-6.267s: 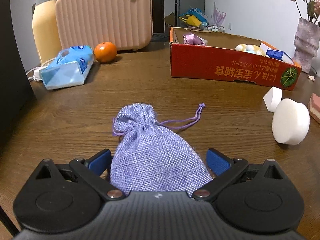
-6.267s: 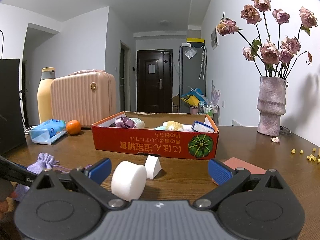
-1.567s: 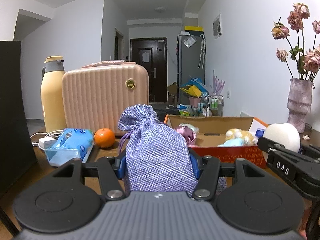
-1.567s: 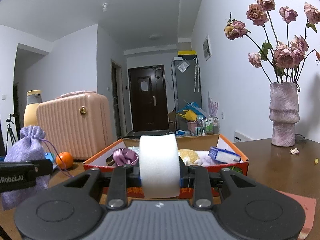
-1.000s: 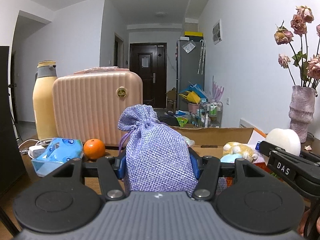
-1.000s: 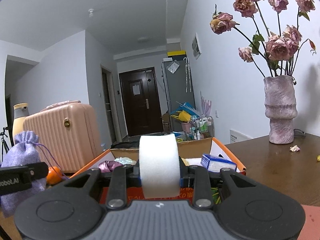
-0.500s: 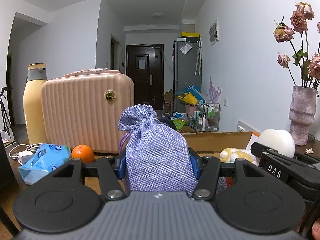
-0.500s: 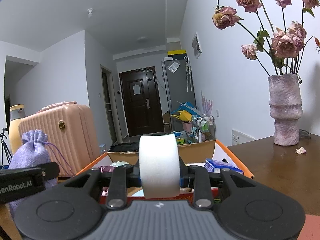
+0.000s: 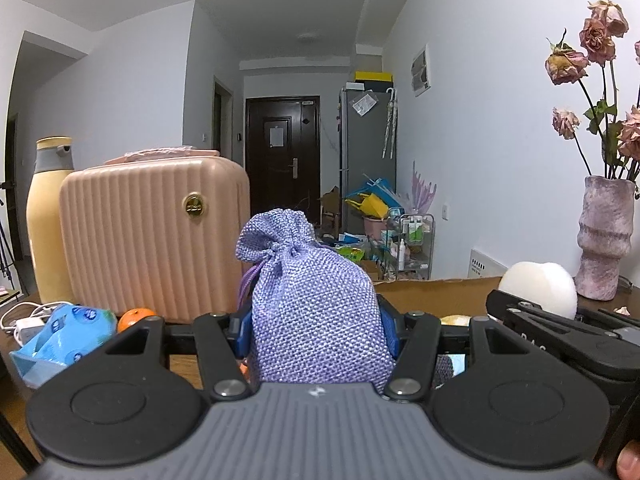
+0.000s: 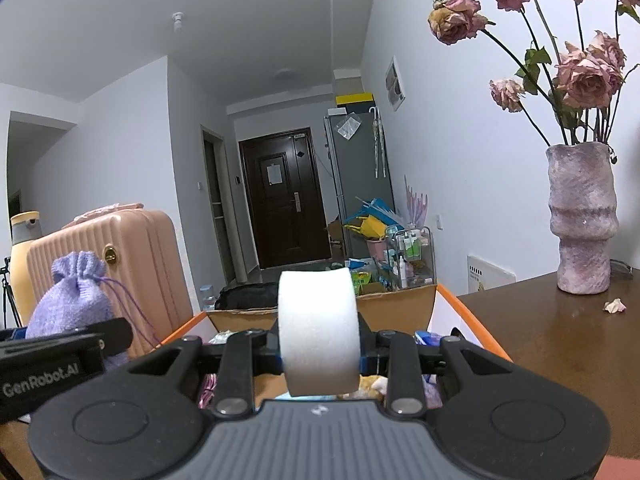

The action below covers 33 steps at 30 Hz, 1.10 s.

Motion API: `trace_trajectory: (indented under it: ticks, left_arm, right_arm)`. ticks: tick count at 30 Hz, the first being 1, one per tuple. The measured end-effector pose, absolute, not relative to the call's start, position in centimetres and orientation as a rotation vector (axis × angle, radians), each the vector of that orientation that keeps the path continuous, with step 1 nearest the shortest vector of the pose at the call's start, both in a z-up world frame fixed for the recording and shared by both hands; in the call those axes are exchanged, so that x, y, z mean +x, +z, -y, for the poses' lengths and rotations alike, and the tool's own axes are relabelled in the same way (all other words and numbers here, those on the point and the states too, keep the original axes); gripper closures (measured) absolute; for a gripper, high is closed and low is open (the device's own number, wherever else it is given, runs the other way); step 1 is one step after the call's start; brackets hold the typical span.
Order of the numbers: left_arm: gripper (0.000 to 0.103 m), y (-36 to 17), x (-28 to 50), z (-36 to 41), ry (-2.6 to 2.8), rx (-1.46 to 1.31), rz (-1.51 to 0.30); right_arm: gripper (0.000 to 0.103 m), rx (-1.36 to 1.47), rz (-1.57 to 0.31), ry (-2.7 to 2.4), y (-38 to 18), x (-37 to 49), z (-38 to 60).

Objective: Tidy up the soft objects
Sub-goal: 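Carry the lavender sachet and white foam roll over the box with both grippers, then open both grippers to drop the sachet and foam roll into the box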

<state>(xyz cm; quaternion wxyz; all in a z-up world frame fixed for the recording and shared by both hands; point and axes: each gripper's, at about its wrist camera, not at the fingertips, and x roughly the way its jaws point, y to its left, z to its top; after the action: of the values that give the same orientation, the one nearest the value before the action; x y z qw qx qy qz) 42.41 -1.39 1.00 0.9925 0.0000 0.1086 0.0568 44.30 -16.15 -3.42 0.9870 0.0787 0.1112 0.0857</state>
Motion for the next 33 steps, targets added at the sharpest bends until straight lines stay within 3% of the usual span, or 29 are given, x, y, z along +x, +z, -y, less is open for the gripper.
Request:
trace_trajectory:
  ticks: [33]
  left_arm:
    - [0.045, -0.4, 52.7, 2.3, 0.163, 0.01, -0.229]
  right_arm:
    - [0.074, 0.101, -0.33, 0.088, -4.3, 52.2, 15.4]
